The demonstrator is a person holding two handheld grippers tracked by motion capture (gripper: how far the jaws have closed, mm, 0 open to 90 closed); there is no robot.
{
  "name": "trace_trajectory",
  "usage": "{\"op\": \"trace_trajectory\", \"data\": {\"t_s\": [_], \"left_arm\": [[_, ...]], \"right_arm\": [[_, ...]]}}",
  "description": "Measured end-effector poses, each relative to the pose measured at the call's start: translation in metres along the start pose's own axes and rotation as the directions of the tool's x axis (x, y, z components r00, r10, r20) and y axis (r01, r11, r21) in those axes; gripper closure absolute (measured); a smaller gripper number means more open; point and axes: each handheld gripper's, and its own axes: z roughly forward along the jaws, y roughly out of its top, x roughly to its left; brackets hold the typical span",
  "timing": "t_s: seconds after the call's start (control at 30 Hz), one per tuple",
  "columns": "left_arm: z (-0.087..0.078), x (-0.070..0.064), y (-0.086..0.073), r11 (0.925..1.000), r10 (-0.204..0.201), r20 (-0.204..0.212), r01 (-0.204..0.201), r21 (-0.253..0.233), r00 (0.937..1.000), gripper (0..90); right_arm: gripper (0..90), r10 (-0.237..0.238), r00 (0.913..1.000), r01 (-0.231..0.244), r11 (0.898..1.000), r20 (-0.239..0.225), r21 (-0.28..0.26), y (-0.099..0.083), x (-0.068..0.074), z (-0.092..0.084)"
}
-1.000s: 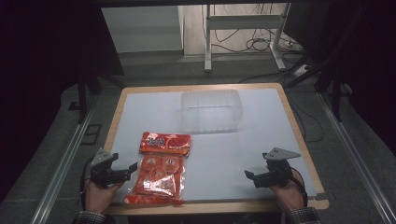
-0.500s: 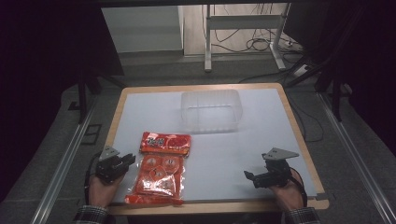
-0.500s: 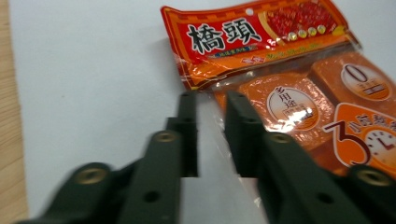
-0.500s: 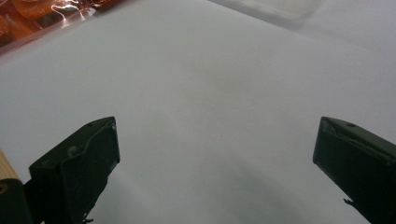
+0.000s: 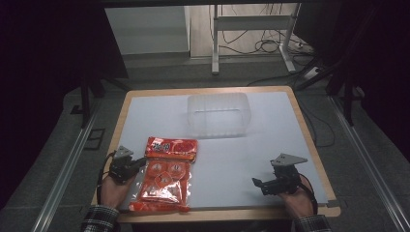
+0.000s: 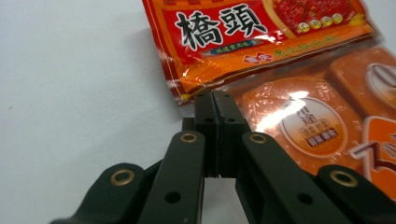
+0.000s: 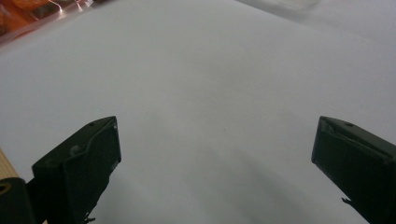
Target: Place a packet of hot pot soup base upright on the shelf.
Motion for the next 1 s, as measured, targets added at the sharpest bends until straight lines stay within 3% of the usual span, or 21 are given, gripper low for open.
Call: {"op": "trace_trajectory", "data": {"t_s": [0.4, 0.53, 0.57, 0.7, 0.8, 0.83, 0.87, 0.9, 1.0], "left_arm": [[0.018, -0.008, 0.012, 0.9992, 0.012, 0.058, -0.014, 0.037, 0.9982, 90.0], [0.024, -0.018, 0.019, 0.9969, 0.051, 0.074, -0.055, 0.056, 0.996, 90.0], [0.029, -0.024, 0.024, 0.993, 0.088, 0.084, -0.094, 0.071, 0.9925, 90.0], [0.033, -0.031, 0.031, 0.987, 0.121, 0.101, -0.131, 0.093, 0.9875, 90.0], [0.039, -0.036, 0.037, 0.98, 0.153, 0.126, -0.167, 0.109, 0.9803, 90.0], [0.042, -0.038, 0.04, 0.9769, 0.167, 0.146, -0.184, 0.109, 0.975, 90.0], [0.042, -0.038, 0.04, 0.9769, 0.167, 0.146, -0.184, 0.109, 0.975, 90.0], [0.046, -0.041, 0.043, 0.9731, 0.185, 0.16, -0.204, 0.108, 0.9696, 90.0], [0.048, -0.045, 0.046, 0.9668, 0.211, 0.159, -0.23, 0.112, 0.9645, 90.0]], "right_arm": [[1.9, -0.002, 1.0, 0.002, 1.0, -0.006, 0.011, 0.001, 0.001, 0.002], [2.3, -0.005, 0.9999, 0.005, 1.0, -0.01, 0.015, 0.002, 0.002, 0.004], [2.3, -0.006, 0.9999, 0.006, 1.0, -0.011, 0.016, 0.002, 0.002, 0.004], [2.4, -0.008, 0.9999, 0.008, 1.0, -0.011, 0.017, 0.003, 0.002, 0.006], [2.4, -0.008, 0.9999, 0.008, 1.0, -0.012, 0.019, 0.004, 0.002, 0.006], [2.4, -0.008, 0.9999, 0.008, 1.0, -0.013, 0.02, 0.004, 0.002, 0.006], [2.4, -0.008, 0.9999, 0.008, 1.0, -0.013, 0.02, 0.004, 0.002, 0.006], [2.3, -0.008, 0.9999, 0.008, 1.0, -0.013, 0.02, 0.004, 0.002, 0.007], [2.3, -0.012, 0.9999, 0.013, 1.0, -0.012, 0.024, 0.004, 0.002, 0.007]]}}
